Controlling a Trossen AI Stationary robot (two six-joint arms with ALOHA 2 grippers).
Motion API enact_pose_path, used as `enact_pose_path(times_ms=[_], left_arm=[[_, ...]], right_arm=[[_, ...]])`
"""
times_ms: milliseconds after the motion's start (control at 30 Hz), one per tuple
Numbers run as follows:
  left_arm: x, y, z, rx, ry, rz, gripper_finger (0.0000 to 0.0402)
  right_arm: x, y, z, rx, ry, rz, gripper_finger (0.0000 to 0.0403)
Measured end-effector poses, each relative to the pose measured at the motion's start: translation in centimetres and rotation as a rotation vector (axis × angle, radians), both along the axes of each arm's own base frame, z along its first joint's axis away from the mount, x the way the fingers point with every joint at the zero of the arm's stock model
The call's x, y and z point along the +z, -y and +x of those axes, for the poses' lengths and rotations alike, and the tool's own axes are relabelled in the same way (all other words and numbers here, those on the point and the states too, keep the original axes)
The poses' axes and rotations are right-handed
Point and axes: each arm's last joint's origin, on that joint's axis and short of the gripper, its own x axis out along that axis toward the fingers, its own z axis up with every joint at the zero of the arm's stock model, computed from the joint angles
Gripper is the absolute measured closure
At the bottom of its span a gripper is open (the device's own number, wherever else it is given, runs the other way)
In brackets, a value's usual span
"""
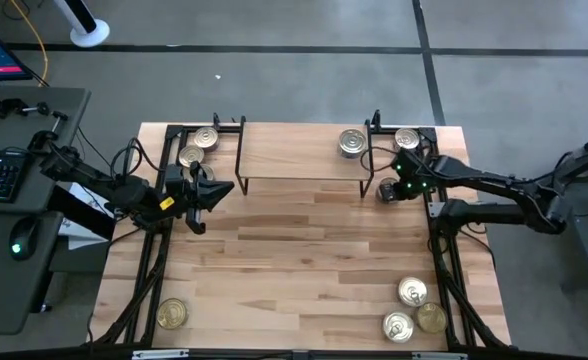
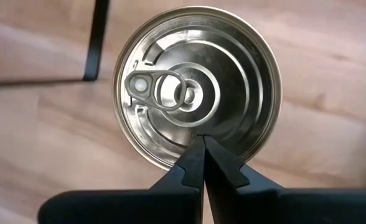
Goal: Stack canned seafood by type on shelf
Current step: Stack the blue tuna can on top of the blue tuna can on the shelf
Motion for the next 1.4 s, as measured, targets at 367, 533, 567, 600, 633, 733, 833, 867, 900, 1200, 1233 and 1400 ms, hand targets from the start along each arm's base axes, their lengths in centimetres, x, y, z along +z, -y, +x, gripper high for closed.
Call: enact_pose_path(times_ms=[367, 533, 567, 600, 633, 733, 833, 867, 900, 1200, 1233, 1400], left_arm=[[0.0, 0.0, 0.0, 0.006, -0.011, 0.029, 0.0402], [0.0, 0.0, 0.0, 0.009, -0.014, 0.041, 0.0401], [0.0, 0.0, 0.0, 0.008, -0.014, 0.040, 0.0401], [0.0, 0.0, 0.0, 0.005, -0.012, 0.035, 0.0402], [0.0, 0.0, 0.0, -0.007, -0.006, 0.018, 0.0402], [0.0, 0.3, 0.1, -0.121, 0.016, -0.024, 0.0401], [-0.5, 0.8, 0.3, -0.261, -0.015, -0.024, 0.0402], [-0.8, 0.9, 0.4, -0.285, -0.037, -0.036, 0.0401], [-1.1, 1.1, 0.6, -0.299, -0.066, -0.055, 0.0401], [-5.8, 3.4, 3.8, -0.321, -0.353, -0.144, 0.0402], [-6.4, 3.7, 4.2, -0.317, -0.380, -0.143, 0.0402], [-9.5, 4.7, 6.2, -0.293, -0.514, -0.111, 0.0402]], right_arm=[[0.0, -3.0, 1.4, 0.130, 0.000, 0.010, 0.0403], [0.0, -4.7, 2.1, 0.207, 0.018, 0.012, 0.0403], [0.0, -5.1, 2.3, 0.226, 0.029, 0.011, 0.0403], [0.0, -5.5, 2.5, 0.244, 0.044, 0.009, 0.0403], [0.0, -5.9, 2.7, 0.266, 0.063, 0.007, 0.0403], [0.0, -7.2, 3.6, 0.309, 0.129, -0.014, 0.0403], [-0.1, -8.5, 4.5, 0.338, 0.181, -0.040, 0.0403], [-0.2, -9.0, 4.9, 0.349, 0.197, -0.037, 0.0403], [-0.4, -9.4, 5.3, 0.363, 0.212, -0.033, 0.0403], [-2.0, -13.5, 11.1, 0.513, 0.351, -0.023, 0.0403], [-1.9, -14.0, 12.1, 0.546, 0.349, -0.032, 0.0403], [-0.8, -16.5, 18.1, 0.782, 0.383, -0.086, 0.0403]])
